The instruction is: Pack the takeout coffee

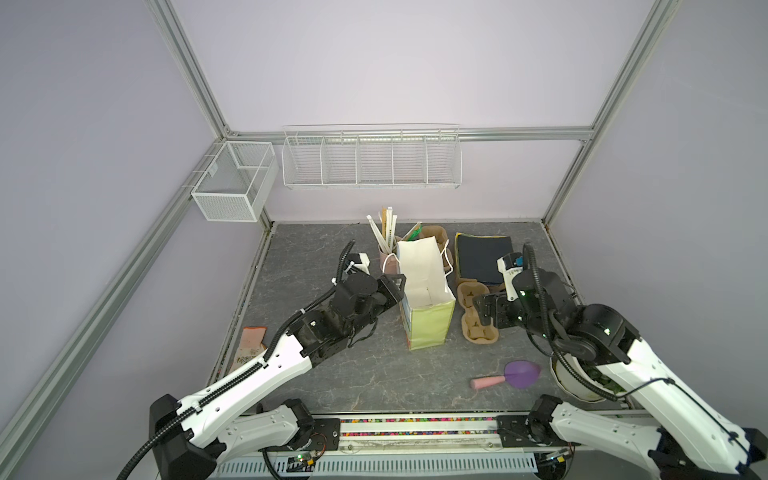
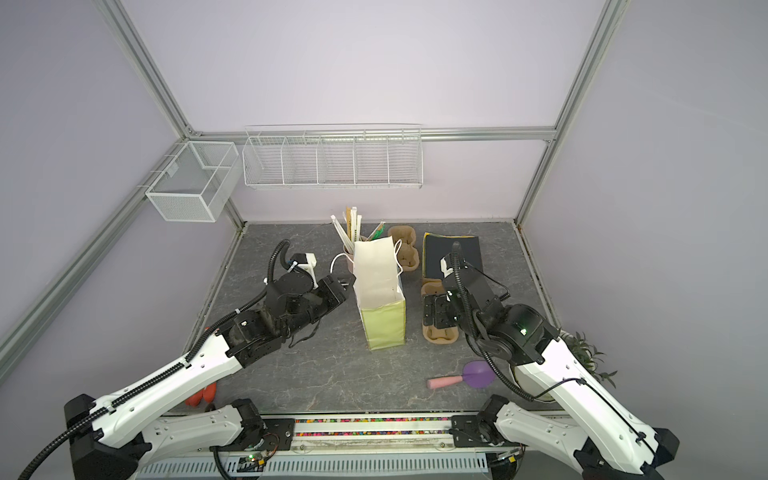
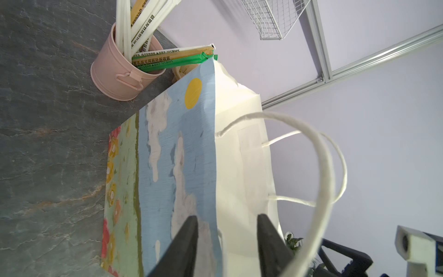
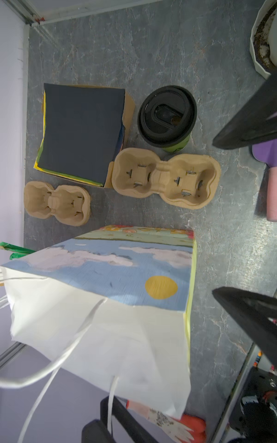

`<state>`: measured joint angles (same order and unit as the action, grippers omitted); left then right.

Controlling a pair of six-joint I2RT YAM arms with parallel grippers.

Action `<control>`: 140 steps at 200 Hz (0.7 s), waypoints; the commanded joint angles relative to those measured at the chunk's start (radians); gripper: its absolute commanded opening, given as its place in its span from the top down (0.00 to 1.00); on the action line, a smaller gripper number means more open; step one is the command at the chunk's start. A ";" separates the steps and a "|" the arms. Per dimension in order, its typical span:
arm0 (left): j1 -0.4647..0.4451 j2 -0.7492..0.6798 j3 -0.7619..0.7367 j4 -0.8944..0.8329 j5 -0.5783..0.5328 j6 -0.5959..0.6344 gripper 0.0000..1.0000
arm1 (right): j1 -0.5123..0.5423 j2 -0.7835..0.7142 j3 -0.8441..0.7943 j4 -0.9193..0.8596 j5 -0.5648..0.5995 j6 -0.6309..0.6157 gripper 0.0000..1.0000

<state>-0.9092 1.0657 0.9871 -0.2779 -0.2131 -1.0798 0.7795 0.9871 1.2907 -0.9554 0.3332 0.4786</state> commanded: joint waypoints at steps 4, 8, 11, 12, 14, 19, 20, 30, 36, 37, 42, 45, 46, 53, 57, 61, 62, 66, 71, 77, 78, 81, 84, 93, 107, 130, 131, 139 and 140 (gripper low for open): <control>0.000 -0.026 0.008 -0.035 -0.028 0.035 0.52 | -0.003 0.092 0.125 0.117 -0.122 -0.017 0.09; 0.000 -0.029 0.010 -0.039 -0.028 0.038 0.51 | -0.003 0.113 0.144 0.120 -0.127 -0.022 0.09; 0.001 -0.030 0.012 -0.041 -0.029 0.042 0.51 | -0.003 0.130 0.159 0.123 -0.125 -0.025 0.09; 0.001 -0.031 0.013 -0.042 -0.030 0.042 0.51 | -0.003 0.134 0.162 0.124 -0.123 -0.025 0.09; 0.001 -0.033 0.014 -0.044 -0.030 0.045 0.51 | -0.003 0.144 0.171 0.126 -0.120 -0.027 0.09; 0.001 -0.037 0.016 -0.049 -0.034 0.050 0.50 | -0.003 0.167 0.189 0.132 -0.111 -0.030 0.09; 0.001 -0.039 0.017 -0.050 -0.035 0.052 0.50 | -0.003 0.171 0.193 0.132 -0.109 -0.031 0.09; 0.001 -0.049 0.019 -0.061 -0.043 0.061 0.50 | -0.003 0.217 0.228 0.142 -0.097 -0.046 0.09; 0.001 -0.054 0.018 -0.067 -0.048 0.064 0.50 | -0.004 0.242 0.252 0.140 -0.084 -0.055 0.09; 0.000 -0.055 0.018 -0.068 -0.048 0.065 0.50 | -0.004 0.248 0.255 0.140 -0.080 -0.057 0.09; 0.002 -0.058 0.019 -0.072 -0.051 0.068 0.50 | -0.004 0.271 0.274 0.137 -0.065 -0.065 0.10; 0.001 -0.059 0.018 -0.075 -0.051 0.069 0.50 | -0.004 0.285 0.285 0.134 -0.058 -0.069 0.09; 0.002 -0.059 0.018 -0.076 -0.051 0.069 0.50 | -0.004 0.289 0.288 0.133 -0.056 -0.071 0.10; 0.002 -0.061 0.018 -0.083 -0.053 0.071 0.51 | -0.005 0.318 0.313 0.125 -0.045 -0.076 0.10; 0.004 -0.061 0.016 -0.085 -0.052 0.070 0.52 | -0.006 0.331 0.325 0.120 -0.041 -0.078 0.10; 0.003 -0.061 0.016 -0.088 -0.052 0.070 0.53 | -0.006 0.343 0.334 0.121 -0.039 -0.082 0.10; 0.004 -0.062 0.015 -0.088 -0.052 0.071 0.53 | -0.006 0.345 0.334 0.122 -0.038 -0.083 0.10; 0.004 -0.062 0.014 -0.091 -0.053 0.070 0.54 | -0.006 0.354 0.338 0.128 -0.035 -0.086 0.11; 0.005 -0.064 0.012 -0.093 -0.054 0.072 0.56 | -0.008 0.364 0.340 0.138 -0.030 -0.091 0.13; 0.006 -0.066 0.010 -0.095 -0.057 0.073 0.58 | -0.008 0.373 0.344 0.146 -0.020 -0.092 0.15; 0.007 -0.067 0.010 -0.095 -0.056 0.073 0.59 | -0.009 0.376 0.344 0.146 -0.019 -0.093 0.16; 0.007 -0.067 0.010 -0.095 -0.058 0.075 0.60 | -0.010 0.382 0.347 0.148 -0.017 -0.095 0.17; 0.007 -0.068 0.010 -0.096 -0.060 0.077 0.61 | -0.011 0.387 0.350 0.150 -0.017 -0.098 0.19; 0.009 -0.070 0.009 -0.100 -0.063 0.079 0.63 | -0.017 0.403 0.356 0.150 -0.018 -0.105 0.25; 0.013 -0.070 0.007 -0.103 -0.062 0.083 0.69 | -0.034 0.418 0.351 0.147 -0.014 -0.106 0.42; 0.022 -0.070 -0.002 -0.106 -0.060 0.086 0.81 | -0.064 0.384 0.296 0.171 -0.027 -0.097 0.67; 0.021 -0.071 -0.003 -0.106 -0.060 0.085 0.81 | -0.066 0.381 0.292 0.174 -0.028 -0.096 0.67; 0.025 -0.072 -0.009 -0.106 -0.059 0.083 0.85 | -0.075 0.361 0.265 0.196 -0.035 -0.095 0.73; 0.025 -0.072 -0.010 -0.105 -0.059 0.084 0.86 | -0.078 0.356 0.256 0.204 -0.038 -0.093 0.74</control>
<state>-0.8955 1.0077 0.9874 -0.3668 -0.2565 -0.9970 0.7334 1.4021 1.6100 -0.8101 0.2989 0.3851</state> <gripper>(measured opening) 0.204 0.357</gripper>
